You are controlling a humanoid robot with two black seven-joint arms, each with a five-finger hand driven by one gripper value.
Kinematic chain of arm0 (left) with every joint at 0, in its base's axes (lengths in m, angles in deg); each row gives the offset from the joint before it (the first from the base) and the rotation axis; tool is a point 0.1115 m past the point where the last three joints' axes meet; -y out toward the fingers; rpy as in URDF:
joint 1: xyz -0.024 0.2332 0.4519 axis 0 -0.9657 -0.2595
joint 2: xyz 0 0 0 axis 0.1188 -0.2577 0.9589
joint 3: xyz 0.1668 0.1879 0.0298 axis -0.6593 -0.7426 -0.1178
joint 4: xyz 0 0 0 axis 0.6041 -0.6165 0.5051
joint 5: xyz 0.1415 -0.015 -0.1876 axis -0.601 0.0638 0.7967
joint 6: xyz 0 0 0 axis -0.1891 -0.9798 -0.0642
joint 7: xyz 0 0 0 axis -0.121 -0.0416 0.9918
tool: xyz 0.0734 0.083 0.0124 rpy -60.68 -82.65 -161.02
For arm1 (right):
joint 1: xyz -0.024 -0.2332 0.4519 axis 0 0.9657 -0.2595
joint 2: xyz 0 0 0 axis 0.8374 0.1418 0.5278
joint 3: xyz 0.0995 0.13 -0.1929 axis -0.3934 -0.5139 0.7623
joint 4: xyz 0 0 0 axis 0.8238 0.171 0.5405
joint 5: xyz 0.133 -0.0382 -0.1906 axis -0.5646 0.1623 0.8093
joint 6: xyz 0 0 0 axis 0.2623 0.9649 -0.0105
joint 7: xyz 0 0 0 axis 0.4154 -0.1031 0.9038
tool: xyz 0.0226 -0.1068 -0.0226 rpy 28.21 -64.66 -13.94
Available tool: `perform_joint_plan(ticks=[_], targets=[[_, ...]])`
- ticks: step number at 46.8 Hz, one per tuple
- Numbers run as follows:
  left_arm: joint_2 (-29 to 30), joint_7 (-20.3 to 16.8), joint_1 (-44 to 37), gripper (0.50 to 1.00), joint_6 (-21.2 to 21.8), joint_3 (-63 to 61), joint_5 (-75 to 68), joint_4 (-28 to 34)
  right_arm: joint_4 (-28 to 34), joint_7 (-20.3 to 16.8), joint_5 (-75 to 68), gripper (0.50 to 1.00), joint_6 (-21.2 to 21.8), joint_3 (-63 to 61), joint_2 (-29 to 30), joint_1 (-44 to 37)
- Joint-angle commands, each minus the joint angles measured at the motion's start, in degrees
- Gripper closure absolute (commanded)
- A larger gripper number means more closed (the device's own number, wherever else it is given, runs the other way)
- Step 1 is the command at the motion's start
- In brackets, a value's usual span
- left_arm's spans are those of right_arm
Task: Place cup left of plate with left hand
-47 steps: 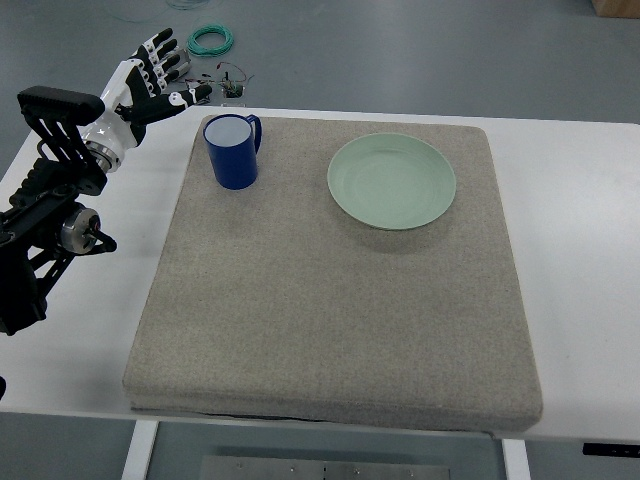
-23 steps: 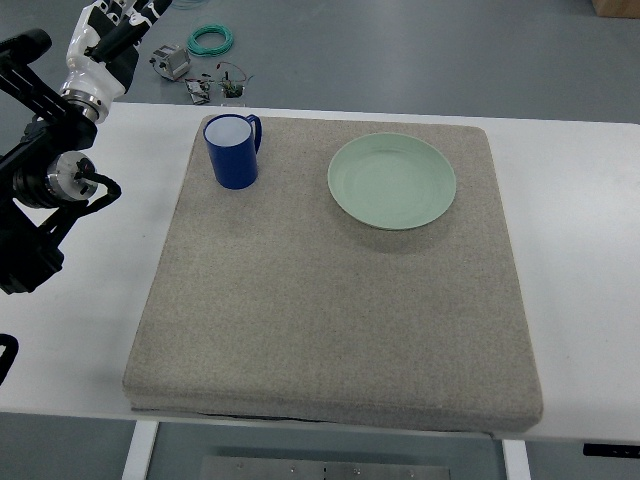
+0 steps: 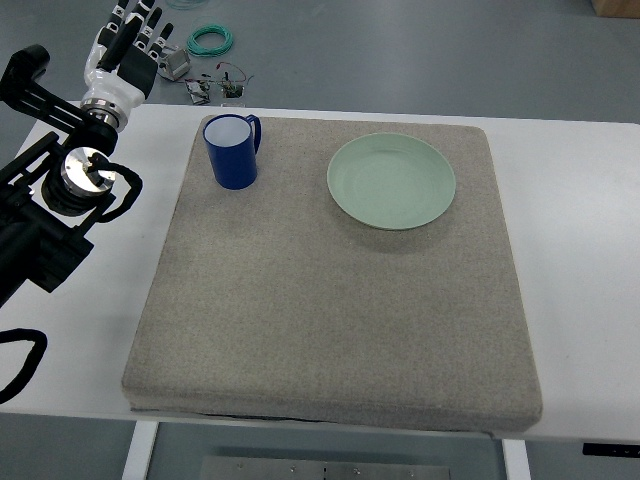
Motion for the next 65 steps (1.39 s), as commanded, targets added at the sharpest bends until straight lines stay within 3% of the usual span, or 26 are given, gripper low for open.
perform_joint_plan(ticks=[1,16,65], targets=[[-1.8,1.3,0.9,0.506,0.5,0.1,1.9,3.0,0.0,0.0,0.0,0.566,0.0,0.0,0.0,0.0],[-4.4,2.9,9.2,0.506,-0.4,0.1,8.1,15.2,0.0,0.0,0.0,0.566,0.0,0.0,0.0,0.0],[-4.8,2.8,8.6,0.504,-1.7,-1.2,7.0,15.6,0.0,0.0,0.0,0.566,0.0,0.0,0.0,0.0]])
